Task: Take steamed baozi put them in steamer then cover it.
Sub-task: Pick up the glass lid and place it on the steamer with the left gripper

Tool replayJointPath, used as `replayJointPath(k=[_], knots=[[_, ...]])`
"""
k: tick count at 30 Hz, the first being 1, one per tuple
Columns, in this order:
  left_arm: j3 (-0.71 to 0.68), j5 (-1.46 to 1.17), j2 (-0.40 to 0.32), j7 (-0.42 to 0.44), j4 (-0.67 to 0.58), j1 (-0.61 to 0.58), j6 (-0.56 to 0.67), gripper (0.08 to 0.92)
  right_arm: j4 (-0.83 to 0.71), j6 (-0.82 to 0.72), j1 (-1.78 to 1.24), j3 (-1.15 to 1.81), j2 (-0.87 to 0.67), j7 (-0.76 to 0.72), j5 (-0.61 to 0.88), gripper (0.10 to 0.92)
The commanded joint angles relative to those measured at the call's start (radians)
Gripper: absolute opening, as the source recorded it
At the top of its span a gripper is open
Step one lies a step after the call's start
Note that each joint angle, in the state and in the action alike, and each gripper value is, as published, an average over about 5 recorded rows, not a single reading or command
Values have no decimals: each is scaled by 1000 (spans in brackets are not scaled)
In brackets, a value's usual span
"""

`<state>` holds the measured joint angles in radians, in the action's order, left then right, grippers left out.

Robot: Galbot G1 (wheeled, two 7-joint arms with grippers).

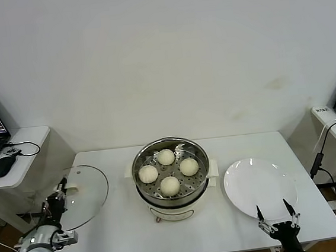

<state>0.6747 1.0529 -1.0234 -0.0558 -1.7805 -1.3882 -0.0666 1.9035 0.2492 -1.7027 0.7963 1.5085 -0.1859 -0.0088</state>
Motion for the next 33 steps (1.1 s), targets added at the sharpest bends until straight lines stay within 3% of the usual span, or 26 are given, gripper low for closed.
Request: replayJointPath(k=[1, 9, 14, 21, 33], knots=[[24, -111, 34, 108, -419, -122, -154, 138, -3, 16, 0, -18, 0, 11, -63, 823], [-213, -100, 79, 127, -423, 9, -234, 138, -34, 30, 23, -18, 19, 30, -109, 823], [-386, -24, 62, 157, -369, 147, -290, 138, -59, 44, 33, -36, 38, 91, -216, 823], [-558, 112, -32, 264, -312, 305, -382, 138, -88, 23, 63, -74, 56, 196, -350, 823], [-652, 324, -238, 373, -187, 424, -418, 138, -147, 24, 95, -126, 70, 248, -462, 823]])
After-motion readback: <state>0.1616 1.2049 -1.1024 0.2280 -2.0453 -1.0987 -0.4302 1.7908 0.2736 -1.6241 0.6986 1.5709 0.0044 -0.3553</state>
